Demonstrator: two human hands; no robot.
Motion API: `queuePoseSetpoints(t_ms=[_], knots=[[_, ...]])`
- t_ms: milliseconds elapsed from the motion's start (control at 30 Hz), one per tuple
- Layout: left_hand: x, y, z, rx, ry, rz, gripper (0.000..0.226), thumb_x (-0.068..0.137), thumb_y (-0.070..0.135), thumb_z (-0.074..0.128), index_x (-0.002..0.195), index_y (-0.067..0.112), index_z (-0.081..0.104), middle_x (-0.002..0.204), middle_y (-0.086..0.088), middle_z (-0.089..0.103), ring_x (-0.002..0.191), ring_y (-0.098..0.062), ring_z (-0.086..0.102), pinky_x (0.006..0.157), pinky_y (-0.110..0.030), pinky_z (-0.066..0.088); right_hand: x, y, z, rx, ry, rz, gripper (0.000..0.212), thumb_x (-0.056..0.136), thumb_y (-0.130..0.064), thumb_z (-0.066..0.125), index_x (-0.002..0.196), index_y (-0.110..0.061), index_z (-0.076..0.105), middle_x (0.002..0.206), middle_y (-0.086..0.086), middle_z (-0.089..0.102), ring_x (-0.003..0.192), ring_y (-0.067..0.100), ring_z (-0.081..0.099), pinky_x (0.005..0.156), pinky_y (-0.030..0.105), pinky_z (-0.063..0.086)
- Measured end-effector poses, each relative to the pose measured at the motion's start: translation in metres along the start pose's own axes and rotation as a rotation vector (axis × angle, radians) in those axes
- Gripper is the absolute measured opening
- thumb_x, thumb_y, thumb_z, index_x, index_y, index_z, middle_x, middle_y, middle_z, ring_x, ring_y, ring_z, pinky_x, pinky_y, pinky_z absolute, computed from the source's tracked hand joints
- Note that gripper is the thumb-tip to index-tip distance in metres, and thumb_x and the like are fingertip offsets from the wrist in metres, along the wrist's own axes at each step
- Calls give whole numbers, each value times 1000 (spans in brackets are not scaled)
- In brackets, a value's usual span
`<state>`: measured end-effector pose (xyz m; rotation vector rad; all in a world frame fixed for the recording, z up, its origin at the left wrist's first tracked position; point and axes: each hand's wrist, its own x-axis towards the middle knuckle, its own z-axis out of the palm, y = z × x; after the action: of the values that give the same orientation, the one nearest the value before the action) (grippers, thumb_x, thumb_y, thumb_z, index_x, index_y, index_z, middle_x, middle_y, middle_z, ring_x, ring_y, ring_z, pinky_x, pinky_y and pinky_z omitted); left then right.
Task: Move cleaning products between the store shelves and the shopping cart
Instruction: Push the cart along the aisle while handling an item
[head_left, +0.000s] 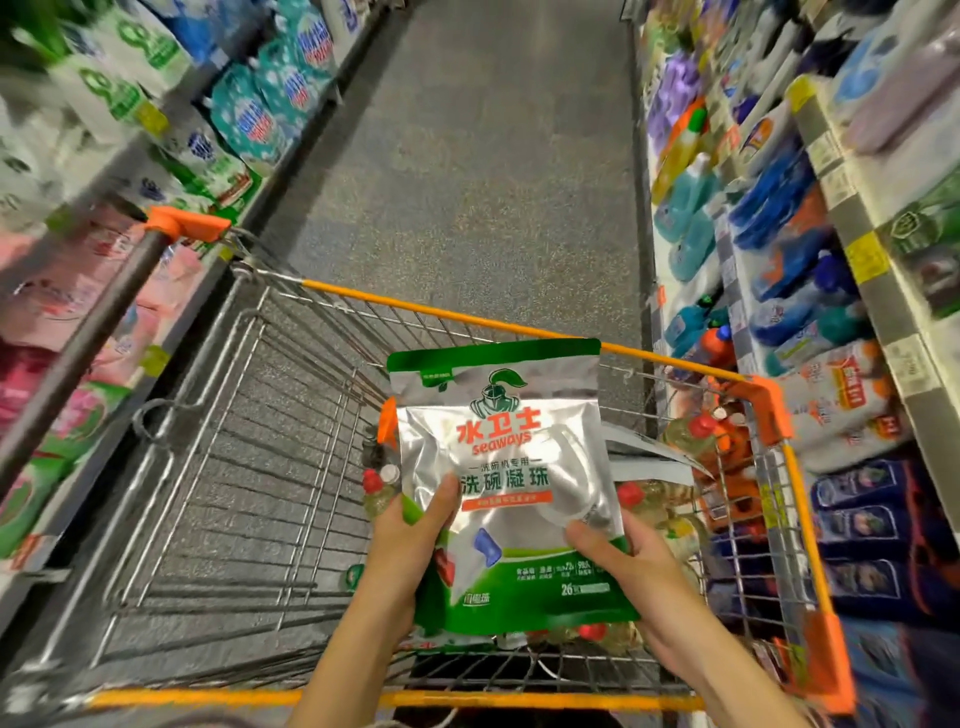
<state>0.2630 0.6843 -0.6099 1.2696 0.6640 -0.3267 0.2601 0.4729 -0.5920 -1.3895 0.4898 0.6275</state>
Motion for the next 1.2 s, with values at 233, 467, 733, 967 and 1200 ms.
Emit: queuePoseSetpoints(t_ms=[233, 467, 733, 967, 1200], knots=[[-39, 14, 15, 30, -165, 91, 50, 76, 39, 72, 121, 21, 60, 108, -7, 73, 100, -27, 69, 92, -44, 53, -57, -1, -11, 73, 130, -145, 50, 65, -41, 78, 111, -36, 59, 111, -17, 64, 112, 9, 54, 102, 33, 36], [-77, 25, 29, 120, -408, 186, 59, 76, 42, 76, 130, 27, 57, 121, -2, 68, 111, -24, 65, 97, -44, 49, -132, 15, -5, 115, 369, -310, 45, 67, -36, 74, 110, -27, 65, 105, -6, 73, 103, 17, 66, 96, 37, 49], [-160, 10, 22, 227, -708, 144, 47, 75, 25, 70, 120, 17, 60, 106, -8, 73, 96, -26, 71, 79, -35, 56, -245, 92, 31, 259, 644, -483, 57, 53, -56, 86, 103, -31, 72, 104, 0, 75, 96, 23, 71, 87, 42, 56], [-256, -27, 32, 381, -974, 104, 44, 72, 24, 71, 115, 19, 63, 102, -6, 75, 92, -23, 72, 83, -38, 54, -360, 166, 62, 449, 938, -509, 47, 63, -39, 78, 108, -31, 69, 106, -1, 75, 99, 24, 71, 93, 50, 52], [-365, -80, 52, 514, -1273, 64, 35, 77, 21, 67, 112, 19, 65, 100, -6, 75, 89, -22, 72, 69, -31, 58, -477, 236, 78, 560, 1188, -622, 55, 54, -46, 79, 106, -29, 71, 108, 3, 74, 98, 25, 71, 84, 43, 56]])
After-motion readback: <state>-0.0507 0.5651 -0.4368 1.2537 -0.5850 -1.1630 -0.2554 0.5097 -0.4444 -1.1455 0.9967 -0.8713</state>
